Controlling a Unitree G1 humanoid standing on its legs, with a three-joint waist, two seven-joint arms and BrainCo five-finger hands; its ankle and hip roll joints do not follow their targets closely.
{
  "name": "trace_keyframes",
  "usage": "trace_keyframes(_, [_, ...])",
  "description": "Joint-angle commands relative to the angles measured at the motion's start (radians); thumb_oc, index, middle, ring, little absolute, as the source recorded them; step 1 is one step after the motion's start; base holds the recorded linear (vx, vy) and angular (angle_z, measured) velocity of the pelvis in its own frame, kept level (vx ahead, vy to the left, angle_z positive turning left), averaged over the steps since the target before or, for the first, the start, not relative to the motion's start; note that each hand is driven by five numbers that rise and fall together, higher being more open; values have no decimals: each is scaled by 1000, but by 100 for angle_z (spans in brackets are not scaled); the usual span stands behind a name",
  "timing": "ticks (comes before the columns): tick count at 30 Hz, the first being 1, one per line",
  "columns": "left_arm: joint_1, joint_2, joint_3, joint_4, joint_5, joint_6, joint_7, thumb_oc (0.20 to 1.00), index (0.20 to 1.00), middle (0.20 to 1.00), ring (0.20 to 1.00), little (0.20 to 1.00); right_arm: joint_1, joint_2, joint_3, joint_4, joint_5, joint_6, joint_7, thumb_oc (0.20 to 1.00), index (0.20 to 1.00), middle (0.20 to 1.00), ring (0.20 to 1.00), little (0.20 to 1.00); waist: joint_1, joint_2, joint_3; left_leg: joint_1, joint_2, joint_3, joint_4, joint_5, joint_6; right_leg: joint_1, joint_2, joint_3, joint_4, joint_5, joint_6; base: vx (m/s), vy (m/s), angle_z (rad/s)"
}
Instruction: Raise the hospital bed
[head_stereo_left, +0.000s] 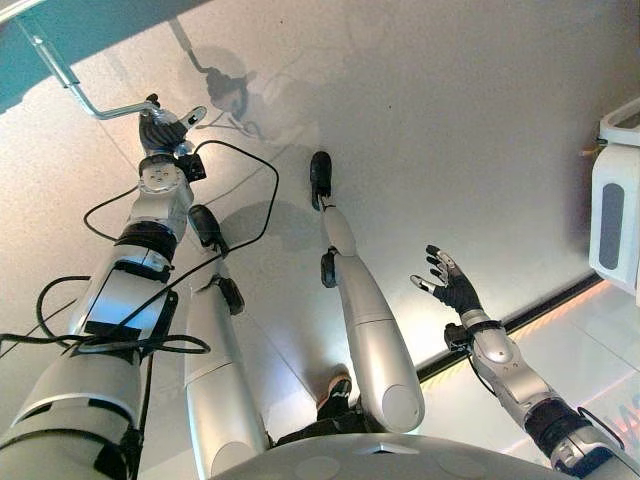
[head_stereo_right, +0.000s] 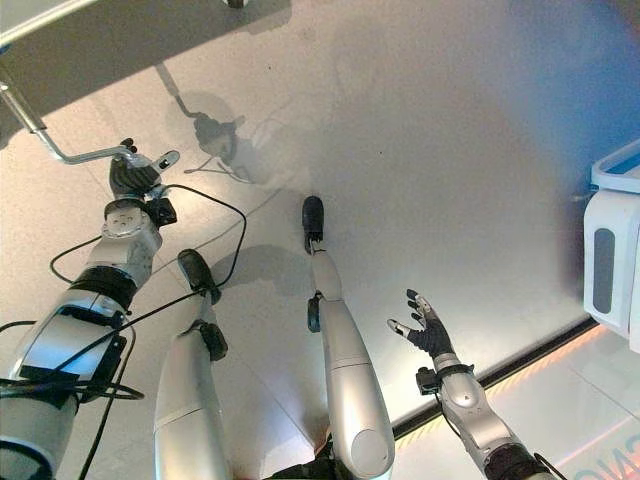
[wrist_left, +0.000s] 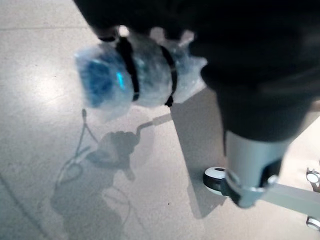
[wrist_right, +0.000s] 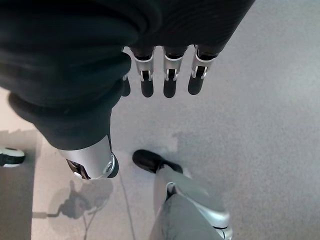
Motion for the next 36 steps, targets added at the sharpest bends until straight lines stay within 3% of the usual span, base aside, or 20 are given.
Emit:
trace_keyframes(1, [32,7,27,-33,36,-26,-22,1000,1000,1000,1000,1000,31,-60,-11,0,10,-16,-6,1000,1000,1000,1000,1000,2,19,24,59,-119,-1,-271,141,98,29,39,-110,61,-99,53,-30,0,10])
trace_keyframes(11, [118,-5,40,-65,56,-28,-43,1000,1000,1000,1000,1000,24,-46,-12,35,-1,-1,4,1000,1000,1000,1000,1000,25,19,24,108,-125,-12,-280,154,97,87,32,-129,53,-98,55,-19,5,5])
trace_keyframes(20, [318,-61,69,-151,26,-46,-92,1000,1000,1000,1000,1000,28,1,-33,109,-15,24,10,1000,1000,1000,1000,1000,62,26,23,200,-134,-25,-265,144,103,195,21,-148,62,-110,54,-6,14,3])
trace_keyframes(26, [472,-113,84,-150,49,-48,-129,1000,1000,1000,1000,1000,25,37,-43,171,-32,39,19,1000,1000,1000,1000,1000,90,38,-11,273,-140,-24,-273,138,106,280,13,-155,54,-116,57,29,39,5])
trace_keyframes(29, [604,-182,105,-88,62,-40,-181,1000,1000,1000,1000,1000,25,93,-51,273,-32,53,33,1000,1000,1000,1000,1000,123,62,-70,366,-144,-28,-301,132,109,376,9,-160,37,-129,61,94,54,7])
trace_keyframes(36, [719,-230,132,14,106,-20,-240,1000,1000,1000,1000,1000,27,149,-55,397,-42,74,55,1000,1000,1000,1000,1000,156,84,-141,467,-148,-20,-330,140,118,489,3,-168,10,-131,57,75,65,5])
